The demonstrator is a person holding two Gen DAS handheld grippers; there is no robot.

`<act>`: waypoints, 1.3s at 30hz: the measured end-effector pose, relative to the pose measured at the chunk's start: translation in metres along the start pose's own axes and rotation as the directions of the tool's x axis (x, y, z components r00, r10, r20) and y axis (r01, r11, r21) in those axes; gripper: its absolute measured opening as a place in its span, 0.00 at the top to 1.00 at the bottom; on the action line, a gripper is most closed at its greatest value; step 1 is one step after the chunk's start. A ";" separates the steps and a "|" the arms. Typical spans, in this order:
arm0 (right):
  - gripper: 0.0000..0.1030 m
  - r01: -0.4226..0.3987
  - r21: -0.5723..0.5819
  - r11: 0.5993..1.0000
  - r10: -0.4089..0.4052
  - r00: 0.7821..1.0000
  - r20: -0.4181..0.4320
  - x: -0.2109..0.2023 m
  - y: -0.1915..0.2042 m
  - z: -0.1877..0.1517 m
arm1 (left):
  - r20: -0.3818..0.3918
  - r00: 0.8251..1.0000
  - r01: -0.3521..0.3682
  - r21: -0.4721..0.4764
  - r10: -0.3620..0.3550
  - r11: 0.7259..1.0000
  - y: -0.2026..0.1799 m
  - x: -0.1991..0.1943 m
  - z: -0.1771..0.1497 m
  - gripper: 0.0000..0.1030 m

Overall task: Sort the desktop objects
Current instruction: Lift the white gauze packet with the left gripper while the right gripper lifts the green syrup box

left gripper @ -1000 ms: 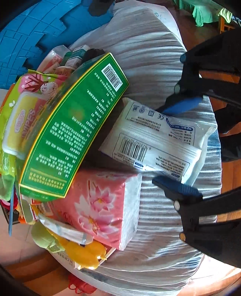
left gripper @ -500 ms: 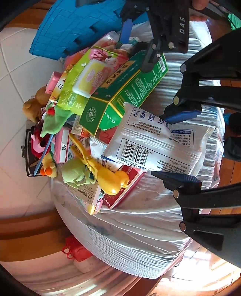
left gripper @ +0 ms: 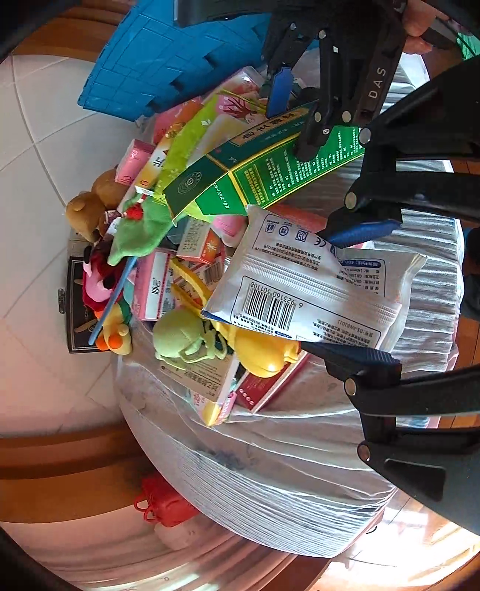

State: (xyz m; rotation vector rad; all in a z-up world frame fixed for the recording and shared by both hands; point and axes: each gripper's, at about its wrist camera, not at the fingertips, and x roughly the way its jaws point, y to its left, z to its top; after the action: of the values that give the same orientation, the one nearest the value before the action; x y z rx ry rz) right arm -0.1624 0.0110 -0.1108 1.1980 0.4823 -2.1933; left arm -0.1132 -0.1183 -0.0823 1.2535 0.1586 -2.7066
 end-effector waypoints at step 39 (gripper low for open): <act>0.43 0.422 0.446 0.789 -0.606 0.653 0.454 -0.340 -0.267 -0.009 | 0.301 0.845 0.357 0.300 -0.443 0.884 -0.346 -0.145 0.164 0.55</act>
State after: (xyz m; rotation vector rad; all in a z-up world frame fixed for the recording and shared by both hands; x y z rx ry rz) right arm -0.1854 0.3284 0.1817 0.4584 0.2405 -3.0719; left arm -0.2071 0.2092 0.1452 0.8077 0.0636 -3.3571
